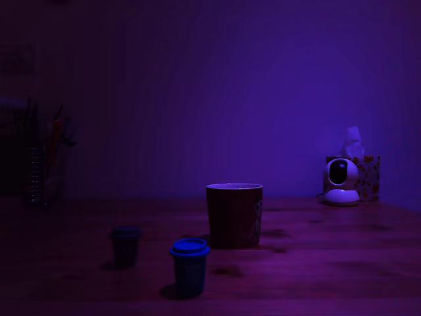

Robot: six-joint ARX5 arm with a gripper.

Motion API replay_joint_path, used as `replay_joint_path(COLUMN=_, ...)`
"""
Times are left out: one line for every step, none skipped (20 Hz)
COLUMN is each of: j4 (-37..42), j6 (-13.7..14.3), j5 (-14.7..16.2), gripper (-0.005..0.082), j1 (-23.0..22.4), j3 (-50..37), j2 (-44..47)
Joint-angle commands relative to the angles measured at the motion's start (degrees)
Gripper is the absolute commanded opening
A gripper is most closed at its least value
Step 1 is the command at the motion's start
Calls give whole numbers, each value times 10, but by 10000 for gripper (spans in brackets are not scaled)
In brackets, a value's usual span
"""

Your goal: Pick up the coffee capsules on the table and drop them inside the coffee cup

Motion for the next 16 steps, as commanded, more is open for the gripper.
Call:
replay_joint_path(j4=11, j6=-3, j5=4, gripper=-21, j1=1, j3=-42, j2=-18)
replay_joint_path(j4=15, j6=-9, j5=4, gripper=-21, j1=1, j3=-58, j2=-33)
replay_joint_path(j4=17, j6=-17, j5=4, gripper=-21, j1=1, j3=-73, j2=-46)
replay_joint_path(j4=18, j6=-20, j5=4, gripper=-21, j1=1, j3=-87, j2=-59)
replay_joint_path(j4=23, j6=-31, j5=4, gripper=-21, j1=1, j3=-102, j2=-75)
replay_joint_path(j4=24, j6=-39, j5=4, gripper=-21, j1=1, j3=-115, j2=-90)
replay_joint_path(j4=25, j6=-43, j5=4, gripper=-21, j1=1, j3=-129, j2=-107)
replay_joint_path(j4=26, j6=-52, j5=4, gripper=-21, j1=1, j3=-142, j2=-123)
replay_joint_path(j4=25, j6=-64, j5=4, gripper=-21, j1=1, j3=-152, j2=-138)
replay_joint_path(j4=24, j6=-75, j5=4, gripper=-21, j1=1, j3=-160, j2=-153)
replay_joint_path(j4=12, j6=-84, j5=4, gripper=-21, j1=1, j3=-161, j2=-163)
replay_joint_path(j4=-8, j6=-92, j5=3, gripper=-21, j1=1, j3=-161, j2=-169)
replay_joint_path(j4=-28, j6=-92, j5=4, gripper=-21, j1=1, j3=-161, j2=-170)
replay_joint_path(j4=-47, j6=-92, j5=4, gripper=-21, j1=1, j3=-161, j2=-170)
replay_joint_path(j4=-64, j6=-97, j5=8, gripper=-21, j1=1, j3=-161, j2=-169)
replay_joint_path(j4=-80, j6=-98, j5=13, gripper=-20, j1=1, j3=-161, j2=-169)
